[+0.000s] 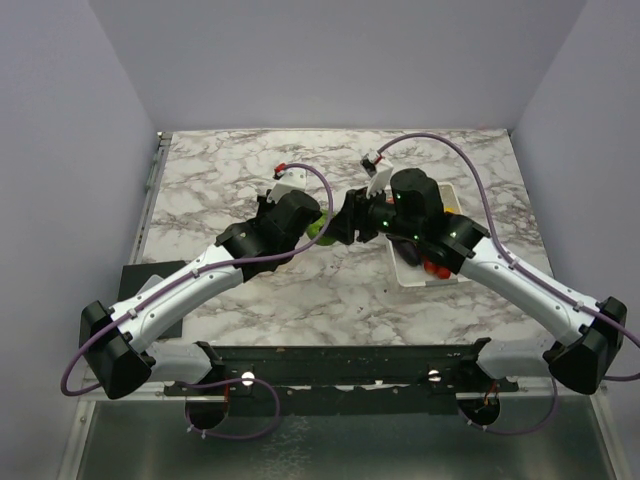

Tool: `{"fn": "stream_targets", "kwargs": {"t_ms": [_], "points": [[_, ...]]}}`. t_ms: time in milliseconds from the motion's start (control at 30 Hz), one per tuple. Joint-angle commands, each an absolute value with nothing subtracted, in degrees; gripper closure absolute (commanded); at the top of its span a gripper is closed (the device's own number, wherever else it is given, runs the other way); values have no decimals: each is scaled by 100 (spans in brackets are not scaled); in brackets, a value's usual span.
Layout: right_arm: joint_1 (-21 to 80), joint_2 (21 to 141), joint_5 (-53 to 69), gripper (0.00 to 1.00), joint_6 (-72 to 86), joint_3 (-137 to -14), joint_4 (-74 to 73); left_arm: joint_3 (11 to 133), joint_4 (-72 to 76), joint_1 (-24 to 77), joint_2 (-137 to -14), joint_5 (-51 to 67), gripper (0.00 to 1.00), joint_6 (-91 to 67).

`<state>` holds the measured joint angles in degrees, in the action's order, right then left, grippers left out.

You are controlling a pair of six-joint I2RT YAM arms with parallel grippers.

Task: Place the food in the zip-top bag and seal the zipper
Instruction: Place the fake fruit in the zipper food storage bag.

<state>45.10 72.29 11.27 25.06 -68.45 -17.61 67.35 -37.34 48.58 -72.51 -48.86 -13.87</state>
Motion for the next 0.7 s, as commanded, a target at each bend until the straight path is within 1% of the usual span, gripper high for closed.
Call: {"fn": "stream_targets", "kwargs": {"t_ms": [0,233,533,567,667], "points": [[4667,7476,986,68,2558,-7137,-1339,6697,-3665,4817,-7102,-4759,100,-1368],[4786,7889,947,68,2632,-7264,-1128,6706,-3665,4800,-7060,-4711,100,-1380],[4898,8400,616,67,2646,-7453,-1068,6715,-3657,4758,-6996,-4633,100,-1397],[4910,8458,554,65,2642,-7480,-1078,6722,-3657,4754,-6984,-4623,100,-1396],[4969,8635,309,55,2617,-7558,-1114,6715,-3647,4742,-6996,-4595,100,-1395]]}}
